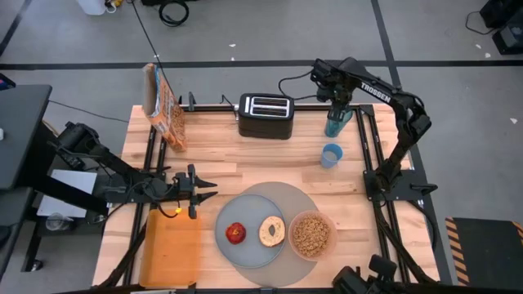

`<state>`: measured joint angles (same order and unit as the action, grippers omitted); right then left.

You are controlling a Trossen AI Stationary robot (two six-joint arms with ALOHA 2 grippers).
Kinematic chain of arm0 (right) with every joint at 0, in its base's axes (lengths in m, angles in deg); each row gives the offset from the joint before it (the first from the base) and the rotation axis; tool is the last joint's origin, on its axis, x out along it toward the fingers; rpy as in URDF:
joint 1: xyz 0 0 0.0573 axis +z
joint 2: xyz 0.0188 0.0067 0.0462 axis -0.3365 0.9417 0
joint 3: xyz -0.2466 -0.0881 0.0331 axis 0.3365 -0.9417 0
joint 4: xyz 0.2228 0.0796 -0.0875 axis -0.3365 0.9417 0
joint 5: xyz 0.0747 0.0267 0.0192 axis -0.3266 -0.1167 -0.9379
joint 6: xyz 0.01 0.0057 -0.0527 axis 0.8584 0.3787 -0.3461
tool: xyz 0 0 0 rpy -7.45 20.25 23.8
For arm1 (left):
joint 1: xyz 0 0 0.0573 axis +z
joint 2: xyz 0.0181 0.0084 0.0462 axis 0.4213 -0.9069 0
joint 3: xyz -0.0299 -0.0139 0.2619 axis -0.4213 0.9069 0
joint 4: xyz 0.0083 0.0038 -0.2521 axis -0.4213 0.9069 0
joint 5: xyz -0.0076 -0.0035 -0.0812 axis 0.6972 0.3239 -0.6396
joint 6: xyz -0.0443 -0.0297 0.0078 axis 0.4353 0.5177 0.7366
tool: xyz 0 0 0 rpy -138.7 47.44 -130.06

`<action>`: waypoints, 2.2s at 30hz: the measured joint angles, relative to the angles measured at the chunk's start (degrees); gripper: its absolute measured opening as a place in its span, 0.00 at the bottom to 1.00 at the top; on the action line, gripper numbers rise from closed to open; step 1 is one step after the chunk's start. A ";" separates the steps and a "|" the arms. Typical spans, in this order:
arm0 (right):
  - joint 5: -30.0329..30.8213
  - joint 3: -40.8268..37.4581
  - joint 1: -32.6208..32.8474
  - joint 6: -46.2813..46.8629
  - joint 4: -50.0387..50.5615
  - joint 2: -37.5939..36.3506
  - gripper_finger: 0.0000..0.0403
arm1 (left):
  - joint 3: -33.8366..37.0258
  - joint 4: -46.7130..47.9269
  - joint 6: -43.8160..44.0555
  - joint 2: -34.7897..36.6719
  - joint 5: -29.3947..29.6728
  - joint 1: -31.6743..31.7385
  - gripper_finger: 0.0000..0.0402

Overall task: Arrange a breakfast setting
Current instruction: Put the spoon on the gray table mat between the pink bowl and the blue plate

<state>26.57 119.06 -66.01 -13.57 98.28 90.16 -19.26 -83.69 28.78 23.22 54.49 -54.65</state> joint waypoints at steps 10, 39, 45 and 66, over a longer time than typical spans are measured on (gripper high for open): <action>0.36 2.30 1.36 0.43 3.35 0.11 0.05 | 0.00 0.02 0.31 0.00 0.00 0.00 0.31; 0.82 21.96 8.05 -1.71 5.52 -0.17 0.05 | -0.01 0.20 0.42 0.00 0.00 -0.01 0.31; 1.66 24.13 8.64 -1.69 5.44 -0.43 0.05 | 0.00 0.25 0.44 0.00 -0.01 -0.02 0.31; -13.94 24.10 11.05 5.64 5.54 -14.60 0.04 | 0.00 0.70 0.87 0.00 -0.02 -0.02 0.31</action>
<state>12.62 143.16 -54.96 -7.93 103.82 75.55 -19.26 -82.99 29.65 23.22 54.47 -54.67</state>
